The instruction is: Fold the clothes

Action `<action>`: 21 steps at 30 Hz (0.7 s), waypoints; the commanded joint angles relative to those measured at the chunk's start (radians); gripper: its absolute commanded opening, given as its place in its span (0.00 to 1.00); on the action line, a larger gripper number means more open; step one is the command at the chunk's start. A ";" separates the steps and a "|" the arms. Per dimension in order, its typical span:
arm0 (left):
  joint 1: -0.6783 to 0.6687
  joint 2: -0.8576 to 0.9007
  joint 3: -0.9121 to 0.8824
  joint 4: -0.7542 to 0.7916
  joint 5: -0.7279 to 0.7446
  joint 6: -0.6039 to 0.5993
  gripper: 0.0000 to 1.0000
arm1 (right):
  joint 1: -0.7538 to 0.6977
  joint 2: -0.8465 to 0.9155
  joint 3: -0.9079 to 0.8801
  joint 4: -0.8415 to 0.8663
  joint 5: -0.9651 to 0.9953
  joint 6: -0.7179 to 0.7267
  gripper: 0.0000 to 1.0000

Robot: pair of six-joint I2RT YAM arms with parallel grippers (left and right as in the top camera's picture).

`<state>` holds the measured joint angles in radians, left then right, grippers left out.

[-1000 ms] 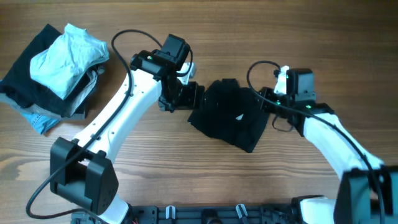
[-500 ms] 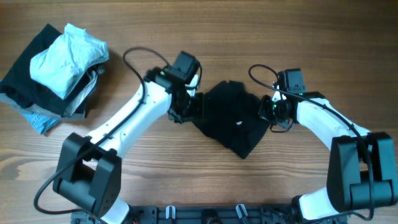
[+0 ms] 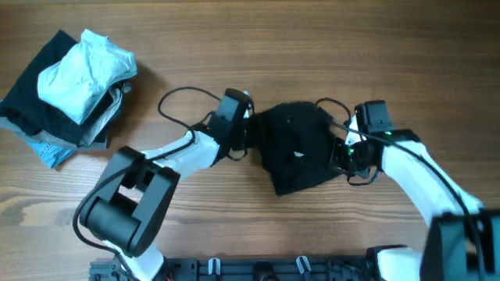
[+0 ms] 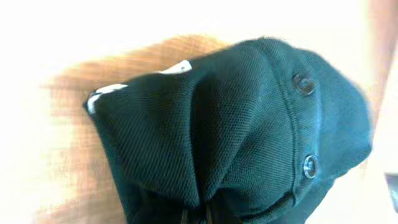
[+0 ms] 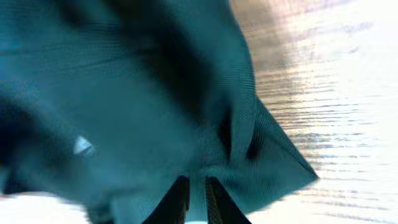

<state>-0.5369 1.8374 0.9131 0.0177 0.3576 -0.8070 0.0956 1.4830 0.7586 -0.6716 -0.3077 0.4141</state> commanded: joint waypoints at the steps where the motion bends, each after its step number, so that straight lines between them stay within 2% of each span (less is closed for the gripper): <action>1: 0.106 0.016 0.025 0.072 0.093 0.012 0.20 | 0.005 -0.127 0.001 0.034 -0.032 -0.043 0.20; 2: 0.135 0.011 0.033 0.052 0.164 0.046 0.30 | 0.005 -0.134 0.001 0.056 -0.044 -0.066 0.17; 4: 0.184 0.001 0.035 -0.012 0.281 0.071 0.56 | 0.005 -0.128 0.000 0.090 -0.068 -0.105 0.17; 6: 0.217 -0.003 0.035 -0.084 0.368 0.077 0.67 | 0.006 -0.105 -0.002 0.135 -0.068 -0.126 0.17; 8: 0.233 -0.003 0.035 -0.143 0.425 0.147 0.74 | 0.006 -0.071 -0.010 0.184 -0.068 -0.126 0.17; 11: 0.225 -0.003 0.035 -0.225 0.465 0.252 0.88 | 0.006 0.033 -0.021 0.249 -0.067 -0.126 0.15; 13: 0.204 -0.003 0.035 -0.264 0.468 0.285 1.00 | 0.006 0.121 -0.021 0.258 -0.048 -0.100 0.11; 17: 0.148 -0.003 0.034 -0.287 0.409 0.282 1.00 | 0.006 0.258 -0.021 0.263 -0.033 -0.018 0.08; 21: 0.065 0.011 0.033 -0.295 0.224 0.169 1.00 | 0.006 0.287 -0.021 0.245 -0.034 -0.022 0.07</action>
<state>-0.4156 1.8389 0.9428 -0.2855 0.7341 -0.5732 0.0887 1.6787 0.7830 -0.4099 -0.3901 0.3759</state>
